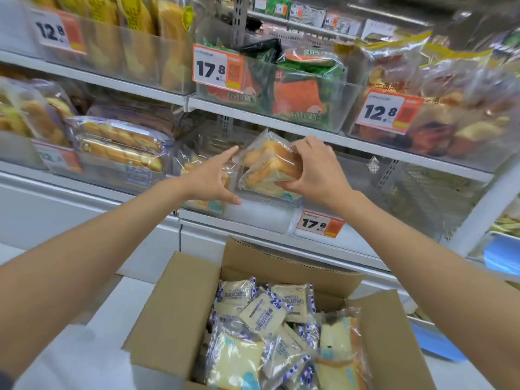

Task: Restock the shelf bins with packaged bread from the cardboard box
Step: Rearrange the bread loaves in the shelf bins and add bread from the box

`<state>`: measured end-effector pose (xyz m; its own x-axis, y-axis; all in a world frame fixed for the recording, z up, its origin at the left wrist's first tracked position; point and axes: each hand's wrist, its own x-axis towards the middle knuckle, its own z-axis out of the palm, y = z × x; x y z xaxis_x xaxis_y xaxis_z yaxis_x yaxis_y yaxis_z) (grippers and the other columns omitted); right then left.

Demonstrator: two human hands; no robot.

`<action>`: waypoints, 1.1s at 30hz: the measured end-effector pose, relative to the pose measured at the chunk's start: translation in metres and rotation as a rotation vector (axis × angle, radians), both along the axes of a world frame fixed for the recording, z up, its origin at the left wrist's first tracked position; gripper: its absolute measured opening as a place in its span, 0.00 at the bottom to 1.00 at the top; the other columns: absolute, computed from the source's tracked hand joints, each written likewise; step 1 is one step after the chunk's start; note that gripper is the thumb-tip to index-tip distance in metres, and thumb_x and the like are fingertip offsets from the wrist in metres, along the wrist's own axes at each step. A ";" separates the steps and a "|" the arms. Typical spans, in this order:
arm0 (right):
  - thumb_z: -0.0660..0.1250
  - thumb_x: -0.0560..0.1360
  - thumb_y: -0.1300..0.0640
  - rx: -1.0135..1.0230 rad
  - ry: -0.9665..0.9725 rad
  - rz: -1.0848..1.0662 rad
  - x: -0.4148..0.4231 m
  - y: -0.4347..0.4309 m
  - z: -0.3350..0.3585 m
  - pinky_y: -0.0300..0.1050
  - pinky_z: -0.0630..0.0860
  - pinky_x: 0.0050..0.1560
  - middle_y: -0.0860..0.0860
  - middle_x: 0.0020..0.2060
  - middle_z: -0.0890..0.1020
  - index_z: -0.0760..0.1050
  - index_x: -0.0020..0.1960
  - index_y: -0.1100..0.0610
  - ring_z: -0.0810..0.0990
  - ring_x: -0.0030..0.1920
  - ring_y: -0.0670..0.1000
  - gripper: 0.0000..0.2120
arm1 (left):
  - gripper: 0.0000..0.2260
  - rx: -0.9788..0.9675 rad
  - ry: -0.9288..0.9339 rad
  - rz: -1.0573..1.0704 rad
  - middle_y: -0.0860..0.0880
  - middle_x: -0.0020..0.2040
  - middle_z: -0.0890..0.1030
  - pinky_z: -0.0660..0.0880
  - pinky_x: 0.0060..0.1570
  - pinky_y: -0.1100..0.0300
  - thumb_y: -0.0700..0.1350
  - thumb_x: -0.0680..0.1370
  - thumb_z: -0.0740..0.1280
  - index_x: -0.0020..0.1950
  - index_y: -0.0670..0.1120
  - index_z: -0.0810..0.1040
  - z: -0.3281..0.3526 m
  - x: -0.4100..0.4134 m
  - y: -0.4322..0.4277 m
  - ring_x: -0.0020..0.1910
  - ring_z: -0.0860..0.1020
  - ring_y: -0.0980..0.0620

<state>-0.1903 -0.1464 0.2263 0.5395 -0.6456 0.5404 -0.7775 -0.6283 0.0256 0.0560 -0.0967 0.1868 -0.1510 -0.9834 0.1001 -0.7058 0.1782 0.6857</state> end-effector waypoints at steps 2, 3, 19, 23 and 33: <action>0.75 0.64 0.38 -0.023 0.020 -0.036 0.003 -0.017 -0.004 0.48 0.67 0.54 0.51 0.50 0.74 0.73 0.58 0.55 0.72 0.51 0.54 0.31 | 0.41 -0.032 -0.039 0.077 0.50 0.79 0.57 0.62 0.70 0.55 0.40 0.73 0.72 0.80 0.49 0.52 -0.004 0.012 -0.024 0.76 0.61 0.48; 0.75 0.64 0.38 -0.007 0.048 -0.060 0.007 -0.026 -0.007 0.48 0.67 0.53 0.52 0.50 0.73 0.72 0.58 0.56 0.72 0.51 0.54 0.31 | 0.35 -0.065 -0.068 0.115 0.48 0.79 0.59 0.62 0.70 0.55 0.38 0.75 0.68 0.79 0.47 0.55 -0.007 0.016 -0.036 0.75 0.62 0.46; 0.74 0.68 0.38 0.424 0.381 -0.272 0.073 -0.196 -0.083 0.62 0.45 0.76 0.53 0.76 0.62 0.49 0.79 0.50 0.59 0.76 0.56 0.50 | 0.33 -0.335 -0.645 0.196 0.50 0.64 0.78 0.63 0.63 0.49 0.65 0.76 0.39 0.68 0.53 0.72 -0.071 0.046 -0.132 0.65 0.72 0.48; 0.77 0.59 0.35 0.402 0.447 -0.295 0.075 -0.188 -0.097 0.62 0.46 0.76 0.52 0.78 0.51 0.37 0.78 0.46 0.51 0.78 0.58 0.64 | 0.35 -0.388 -0.642 0.202 0.49 0.62 0.79 0.64 0.61 0.51 0.65 0.74 0.37 0.67 0.53 0.73 -0.073 0.045 -0.132 0.63 0.73 0.48; 0.79 0.58 0.37 0.368 0.303 -0.216 0.076 -0.192 -0.102 0.62 0.41 0.76 0.52 0.77 0.58 0.43 0.79 0.48 0.55 0.77 0.57 0.63 | 0.36 -0.331 -0.628 0.195 0.49 0.67 0.76 0.62 0.66 0.48 0.65 0.74 0.36 0.72 0.54 0.68 -0.072 0.045 -0.134 0.67 0.70 0.48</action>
